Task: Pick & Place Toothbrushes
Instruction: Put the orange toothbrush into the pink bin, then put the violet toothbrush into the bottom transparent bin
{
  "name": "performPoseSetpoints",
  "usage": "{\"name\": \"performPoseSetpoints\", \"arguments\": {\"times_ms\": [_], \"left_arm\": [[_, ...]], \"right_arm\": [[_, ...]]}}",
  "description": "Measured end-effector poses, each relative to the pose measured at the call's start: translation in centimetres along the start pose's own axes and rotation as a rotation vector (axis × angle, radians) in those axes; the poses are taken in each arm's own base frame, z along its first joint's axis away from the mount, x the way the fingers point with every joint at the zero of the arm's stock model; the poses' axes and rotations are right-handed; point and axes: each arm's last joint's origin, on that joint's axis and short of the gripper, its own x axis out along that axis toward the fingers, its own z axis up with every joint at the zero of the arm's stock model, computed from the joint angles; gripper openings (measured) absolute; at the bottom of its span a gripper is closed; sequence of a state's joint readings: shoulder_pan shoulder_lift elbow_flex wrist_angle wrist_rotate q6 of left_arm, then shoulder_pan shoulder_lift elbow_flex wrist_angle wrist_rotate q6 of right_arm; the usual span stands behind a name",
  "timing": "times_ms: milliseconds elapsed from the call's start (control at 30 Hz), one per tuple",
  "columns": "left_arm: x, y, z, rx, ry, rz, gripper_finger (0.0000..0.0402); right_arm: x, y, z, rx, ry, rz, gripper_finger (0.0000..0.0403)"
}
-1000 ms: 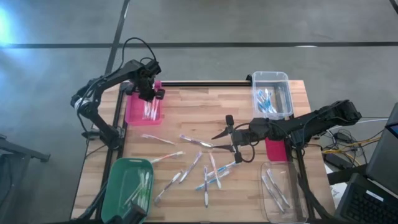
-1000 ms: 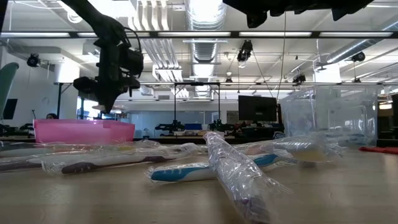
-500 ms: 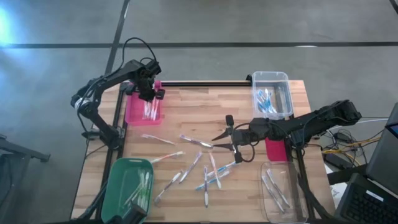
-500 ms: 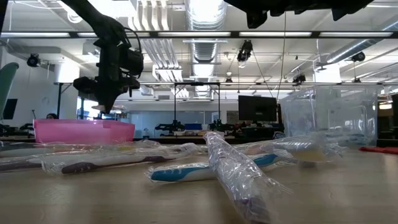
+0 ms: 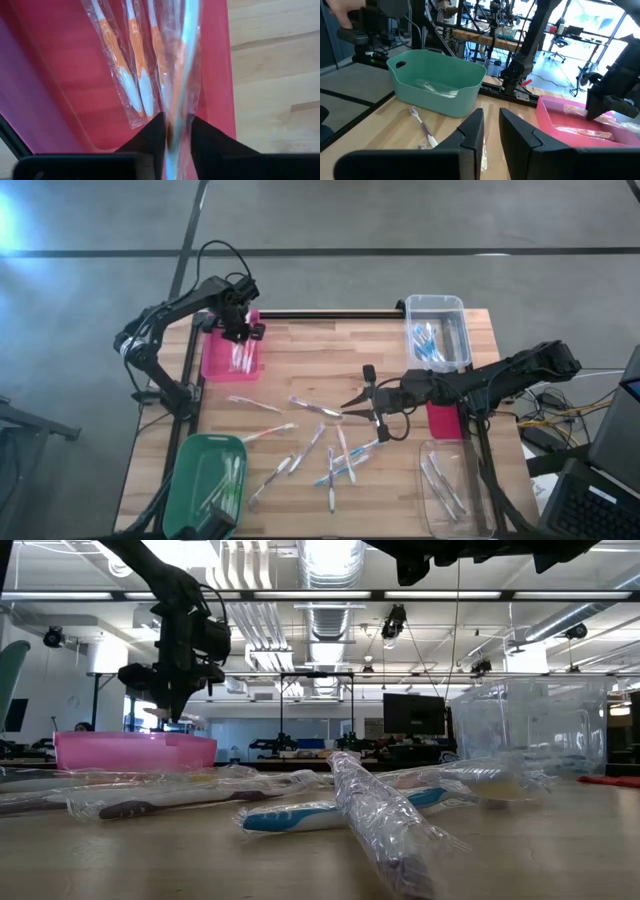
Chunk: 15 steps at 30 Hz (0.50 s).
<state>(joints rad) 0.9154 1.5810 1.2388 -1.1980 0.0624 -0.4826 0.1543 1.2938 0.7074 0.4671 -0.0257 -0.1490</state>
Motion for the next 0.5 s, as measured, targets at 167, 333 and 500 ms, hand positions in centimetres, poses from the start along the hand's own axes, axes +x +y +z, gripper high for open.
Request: {"name": "performPoseSetpoints", "arguments": {"times_ms": [167,333,500], "left_arm": [[-0.01,0.0,0.0,0.01,0.0,0.0,0.0123],[-0.01,0.0,0.0,0.017,0.0,0.0,0.0141],[-0.01,0.0,0.0,0.02,0.0,0.0,0.014]], "right_arm": [[0.0,0.0,0.0,0.0,0.0,0.0,0.0054],[0.0,0.0,0.0,0.0,0.0,0.0,0.0067],[0.0,0.01,0.0,0.0,0.0,0.0,0.0085]]}}
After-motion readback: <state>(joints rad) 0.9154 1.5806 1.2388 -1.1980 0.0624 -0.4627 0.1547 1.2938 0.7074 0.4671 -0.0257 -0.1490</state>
